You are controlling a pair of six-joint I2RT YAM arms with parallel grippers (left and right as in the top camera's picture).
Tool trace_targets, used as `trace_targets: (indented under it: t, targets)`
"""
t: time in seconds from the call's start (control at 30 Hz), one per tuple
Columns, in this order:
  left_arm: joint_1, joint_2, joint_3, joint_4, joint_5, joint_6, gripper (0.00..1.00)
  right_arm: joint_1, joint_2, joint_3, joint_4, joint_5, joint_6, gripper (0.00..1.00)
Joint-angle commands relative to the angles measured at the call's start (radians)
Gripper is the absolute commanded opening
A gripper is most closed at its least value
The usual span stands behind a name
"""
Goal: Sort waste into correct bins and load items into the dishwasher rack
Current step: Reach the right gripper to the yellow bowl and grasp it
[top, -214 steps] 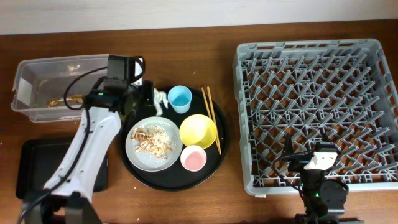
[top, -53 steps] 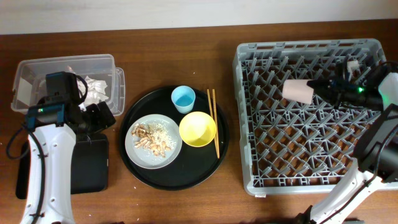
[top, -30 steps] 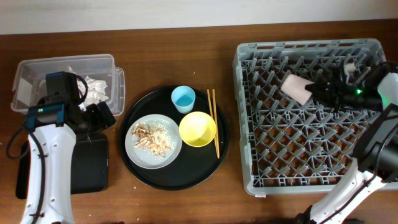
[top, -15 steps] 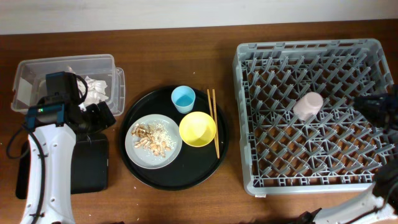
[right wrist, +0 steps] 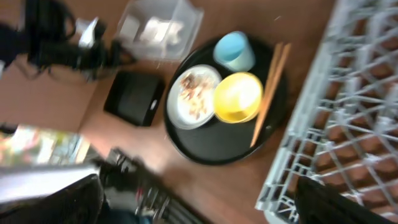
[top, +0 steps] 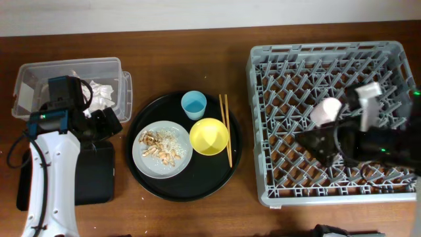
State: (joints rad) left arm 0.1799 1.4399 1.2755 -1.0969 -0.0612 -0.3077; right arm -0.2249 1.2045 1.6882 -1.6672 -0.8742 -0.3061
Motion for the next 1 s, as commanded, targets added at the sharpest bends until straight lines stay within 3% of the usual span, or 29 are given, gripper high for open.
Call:
trace_targets:
  t: [0.0,0.13,0.2,0.27,0.33,0.5,0.7,0.87,0.97]
  targets:
    - [0.002,-0.002,-0.001,0.000,-0.011,-0.010,0.99,0.262,0.065,-0.002,0.080,0.329,0.303,0.96]
    - [0.002,-0.002,-0.001,0.000,-0.011,-0.010,0.99,0.712,0.206,-0.002,0.235,0.750,0.642,0.95]
    - [0.002,-0.002,-0.001,0.000,-0.011,-0.010,0.99,0.851,0.303,-0.002,0.330,0.810,0.690,0.92]
    - [0.002,-0.002,-0.001,0.000,-0.011,-0.010,0.99,0.950,0.433,-0.002,0.443,0.863,0.708,0.80]
    - [0.002,-0.002,-0.001,0.000,-0.011,-0.010,0.99,0.985,0.583,-0.002,0.549,0.885,0.710,0.58]
    - [0.002,-0.002,-0.001,0.000,-0.011,-0.010,0.99,0.998,0.828,-0.002,0.659,0.874,0.776,0.56]
    - [0.002,-0.002,-0.001,0.000,-0.011,-0.010,0.99,1.049,0.941,-0.002,0.661,0.849,0.776,0.52]
    - [0.002,-0.002,-0.001,0.000,-0.011,-0.010,0.99,1.055,0.944,-0.002,0.650,0.850,0.776,0.28]
    - [0.002,-0.002,-0.001,0.000,-0.011,-0.010,0.99,1.055,0.945,-0.002,0.642,0.851,0.776,0.09]
